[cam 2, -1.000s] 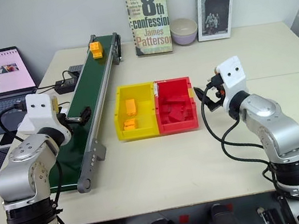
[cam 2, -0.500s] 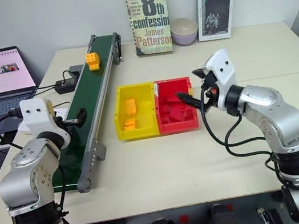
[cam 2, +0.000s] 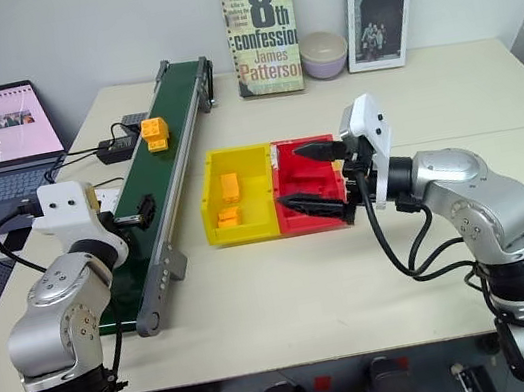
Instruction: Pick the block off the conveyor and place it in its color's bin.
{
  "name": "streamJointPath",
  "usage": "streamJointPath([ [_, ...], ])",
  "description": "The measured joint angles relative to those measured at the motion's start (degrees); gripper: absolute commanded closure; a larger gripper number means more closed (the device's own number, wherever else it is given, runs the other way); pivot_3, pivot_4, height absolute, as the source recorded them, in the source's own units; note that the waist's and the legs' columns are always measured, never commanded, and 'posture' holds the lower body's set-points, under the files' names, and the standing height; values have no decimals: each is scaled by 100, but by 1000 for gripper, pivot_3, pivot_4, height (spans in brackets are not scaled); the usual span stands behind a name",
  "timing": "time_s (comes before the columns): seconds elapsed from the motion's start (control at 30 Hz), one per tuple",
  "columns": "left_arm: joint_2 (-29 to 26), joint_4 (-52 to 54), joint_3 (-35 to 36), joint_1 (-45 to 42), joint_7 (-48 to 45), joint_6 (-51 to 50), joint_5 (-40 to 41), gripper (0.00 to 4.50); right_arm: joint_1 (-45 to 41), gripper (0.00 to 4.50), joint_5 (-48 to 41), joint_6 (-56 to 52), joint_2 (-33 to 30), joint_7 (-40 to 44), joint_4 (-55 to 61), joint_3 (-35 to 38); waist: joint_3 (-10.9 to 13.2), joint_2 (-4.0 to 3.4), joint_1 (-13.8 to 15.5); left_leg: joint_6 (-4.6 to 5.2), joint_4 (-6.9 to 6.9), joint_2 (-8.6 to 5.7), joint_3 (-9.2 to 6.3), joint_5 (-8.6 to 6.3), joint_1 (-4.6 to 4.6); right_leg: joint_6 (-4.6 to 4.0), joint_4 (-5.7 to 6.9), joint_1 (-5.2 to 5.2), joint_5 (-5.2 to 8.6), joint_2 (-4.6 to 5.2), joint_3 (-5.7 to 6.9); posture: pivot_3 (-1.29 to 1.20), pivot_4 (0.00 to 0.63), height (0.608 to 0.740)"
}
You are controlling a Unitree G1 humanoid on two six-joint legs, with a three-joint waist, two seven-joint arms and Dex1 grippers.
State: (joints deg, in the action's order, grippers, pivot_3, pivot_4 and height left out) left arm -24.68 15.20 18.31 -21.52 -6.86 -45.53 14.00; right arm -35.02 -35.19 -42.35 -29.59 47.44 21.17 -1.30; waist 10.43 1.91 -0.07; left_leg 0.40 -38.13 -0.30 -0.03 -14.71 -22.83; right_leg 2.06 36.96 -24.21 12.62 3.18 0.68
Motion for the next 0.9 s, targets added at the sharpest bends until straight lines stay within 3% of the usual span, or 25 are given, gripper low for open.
streamJointPath([
  [0.9,95,-1167,-299,-422,-15,641,-87,26,-286,0,-884,-618,-98,-649,814,79,0,0,2,0,1,2,-1,0,0,0,0,-1,0,10,1,0,150,740],
])
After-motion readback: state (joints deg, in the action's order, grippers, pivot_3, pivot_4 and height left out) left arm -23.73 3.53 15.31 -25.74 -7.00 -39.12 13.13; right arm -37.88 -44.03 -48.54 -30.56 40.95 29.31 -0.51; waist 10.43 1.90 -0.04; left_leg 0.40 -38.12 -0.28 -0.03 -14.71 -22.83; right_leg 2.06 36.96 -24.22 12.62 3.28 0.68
